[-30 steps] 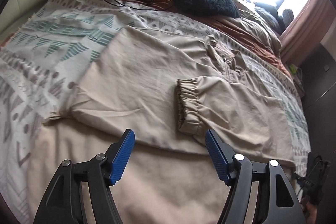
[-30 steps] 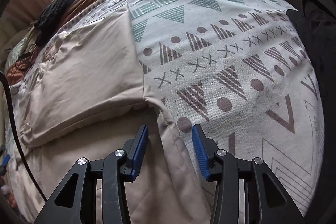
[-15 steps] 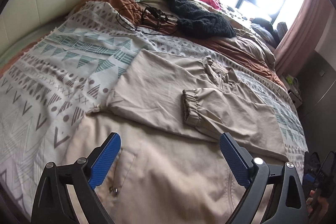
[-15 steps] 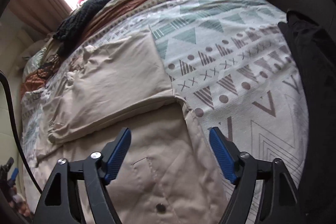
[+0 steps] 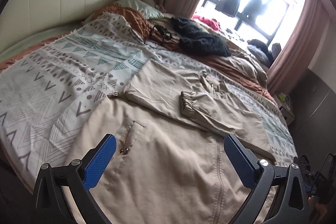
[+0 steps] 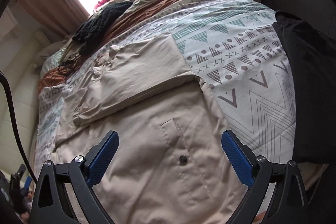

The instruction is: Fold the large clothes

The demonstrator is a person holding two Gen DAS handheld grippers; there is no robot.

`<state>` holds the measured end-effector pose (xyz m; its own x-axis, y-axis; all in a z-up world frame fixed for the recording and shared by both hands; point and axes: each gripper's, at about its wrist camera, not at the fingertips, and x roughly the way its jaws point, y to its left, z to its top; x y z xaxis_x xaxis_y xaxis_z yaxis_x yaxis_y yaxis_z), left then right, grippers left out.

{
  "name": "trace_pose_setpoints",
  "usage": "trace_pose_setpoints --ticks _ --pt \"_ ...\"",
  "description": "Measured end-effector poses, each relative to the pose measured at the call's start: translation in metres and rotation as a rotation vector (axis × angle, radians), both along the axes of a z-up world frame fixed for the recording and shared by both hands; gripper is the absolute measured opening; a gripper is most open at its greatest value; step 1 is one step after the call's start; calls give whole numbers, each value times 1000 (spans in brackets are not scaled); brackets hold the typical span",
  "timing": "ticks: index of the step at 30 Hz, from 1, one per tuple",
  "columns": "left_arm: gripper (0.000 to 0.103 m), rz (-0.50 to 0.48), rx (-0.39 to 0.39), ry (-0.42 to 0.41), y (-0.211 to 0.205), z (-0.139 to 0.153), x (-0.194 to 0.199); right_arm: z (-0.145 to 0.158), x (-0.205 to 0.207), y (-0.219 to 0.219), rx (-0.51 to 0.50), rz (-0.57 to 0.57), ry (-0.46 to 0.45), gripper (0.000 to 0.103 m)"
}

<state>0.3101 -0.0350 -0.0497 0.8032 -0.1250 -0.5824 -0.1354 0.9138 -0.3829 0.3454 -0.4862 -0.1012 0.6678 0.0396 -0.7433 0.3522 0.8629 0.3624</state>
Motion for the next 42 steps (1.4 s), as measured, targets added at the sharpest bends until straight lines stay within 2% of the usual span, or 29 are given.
trace_pose_setpoints --ticks 3,6,8,13,15,21,26,30,36,42 --pt "102 7 -35 -37 3 4 -25 9 -23 7 15 -18 -39 98" --pt "102 9 -61 -78 6 13 -51 21 -46 13 73 -14 -116 98" --pt "102 -8 -76 -96 8 18 -67 29 -56 20 62 7 -139 98" --pt "102 -15 -28 -100 17 26 -104 36 -94 22 99 -5 -204 98" --pt "102 -12 -43 -103 27 23 -116 35 -112 21 112 -16 -235 98" --pt "102 12 -59 -78 58 1 -138 9 -150 17 150 -7 -243 98" --pt "102 14 -92 -19 82 -27 -140 -18 -163 4 161 -15 -220 98" --pt "98 39 -132 -8 105 -45 -142 -35 -168 -7 200 -17 -221 97" --pt "78 47 -253 61 137 -75 -134 -68 -163 -20 285 -6 -185 86" --pt "76 31 -280 105 139 -100 -122 -103 -158 -33 365 -18 -135 81"
